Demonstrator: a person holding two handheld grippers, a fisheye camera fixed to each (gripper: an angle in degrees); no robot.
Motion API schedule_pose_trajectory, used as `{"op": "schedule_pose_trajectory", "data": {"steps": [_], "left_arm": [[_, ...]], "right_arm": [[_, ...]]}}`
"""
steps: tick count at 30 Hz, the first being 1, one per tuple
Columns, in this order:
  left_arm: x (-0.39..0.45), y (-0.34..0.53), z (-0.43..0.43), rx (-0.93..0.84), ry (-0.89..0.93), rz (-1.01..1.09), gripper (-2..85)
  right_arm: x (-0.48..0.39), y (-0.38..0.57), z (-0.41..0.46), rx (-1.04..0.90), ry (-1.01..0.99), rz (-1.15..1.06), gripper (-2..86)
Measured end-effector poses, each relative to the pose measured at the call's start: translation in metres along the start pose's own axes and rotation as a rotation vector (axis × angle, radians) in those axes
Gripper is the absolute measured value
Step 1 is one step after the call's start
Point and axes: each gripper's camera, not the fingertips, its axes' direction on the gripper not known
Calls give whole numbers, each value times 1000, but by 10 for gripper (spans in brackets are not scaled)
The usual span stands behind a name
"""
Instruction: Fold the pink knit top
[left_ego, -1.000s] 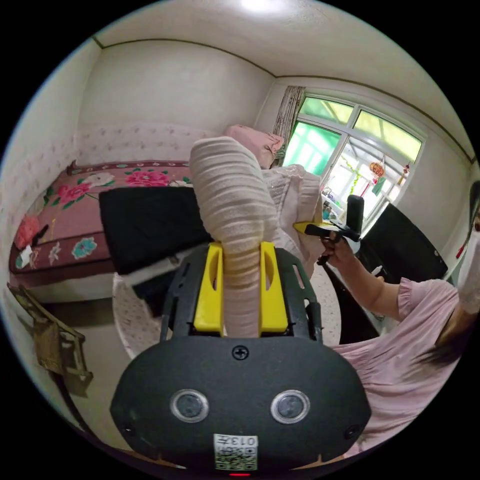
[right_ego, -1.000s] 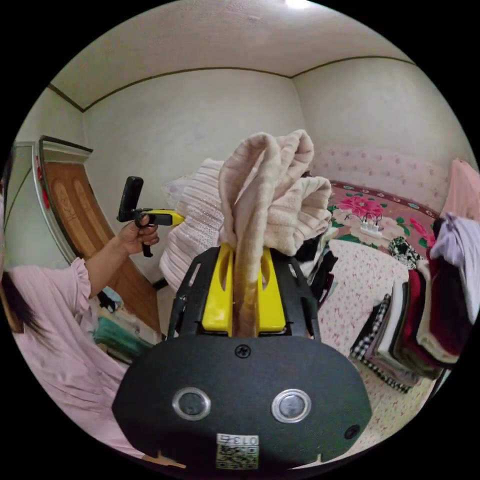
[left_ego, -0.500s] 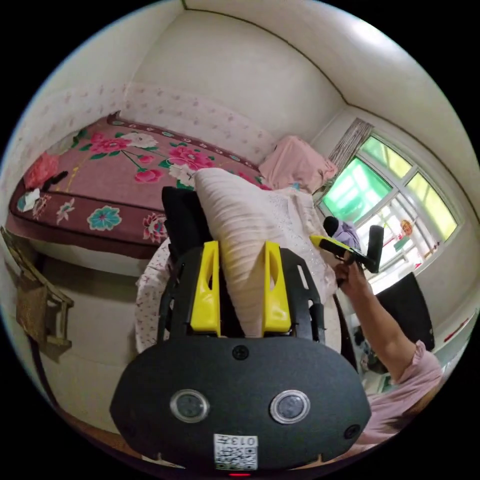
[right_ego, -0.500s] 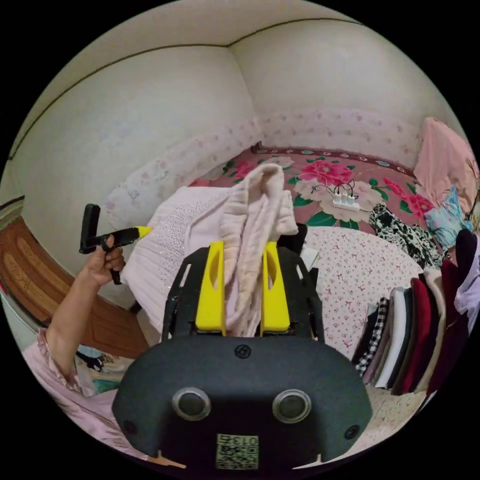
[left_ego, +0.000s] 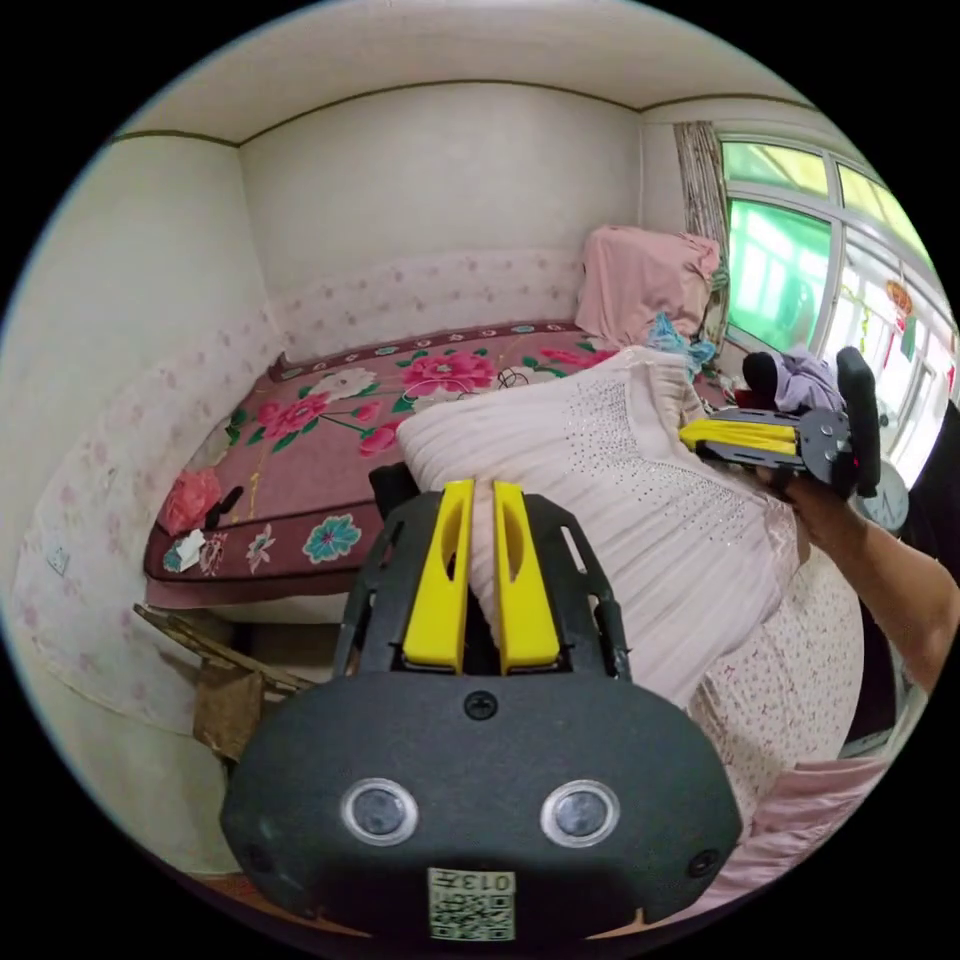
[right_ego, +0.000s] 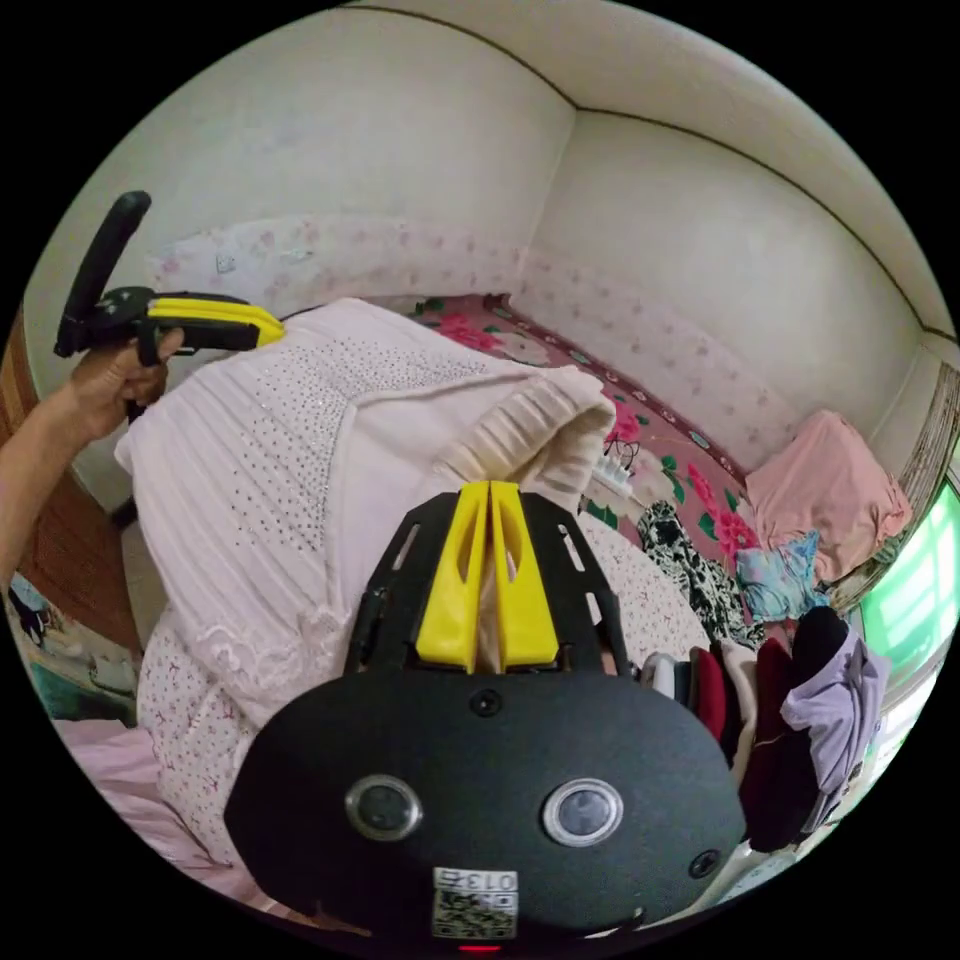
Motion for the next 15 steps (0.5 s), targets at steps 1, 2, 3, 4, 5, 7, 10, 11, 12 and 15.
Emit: {"op": "schedule_pose_trajectory", "data": {"steps": [1, 2, 3, 4, 5, 7, 10, 11, 12, 15], "left_arm": [[8, 0, -3, 6, -22, -3, 19], [12, -1, -4, 5, -38, 0, 17], [24, -2, -10, 9, -70, 29, 12], [37, -3, -18, 26, -116, 56, 11], [44, -3, -23, 40, -145, 60, 11], [75, -11, -42, 86, -199, 81, 15], [130, -30, -60, 155, -114, 152, 31], [144, -34, -61, 162, -88, 173, 38], [174, -44, -61, 175, -38, 223, 51], [257, -67, -51, 185, 53, 350, 72]], "right_arm": [[2, 0, -4, 16, -5, 1, 2], [7, 3, -18, 67, -11, 10, 1], [12, 10, -39, 171, -16, 5, 1], [14, 15, -50, 226, -12, 1, 1], [18, 25, -70, 300, 2, -13, 2], [28, 39, -94, 318, -14, -42, 3], [54, 79, -125, 302, 4, -47, 11], [68, 99, -136, 290, 45, -32, 19], [75, 109, -140, 280, 72, -35, 24], [116, 172, -163, 199, 337, -58, 60]]}}
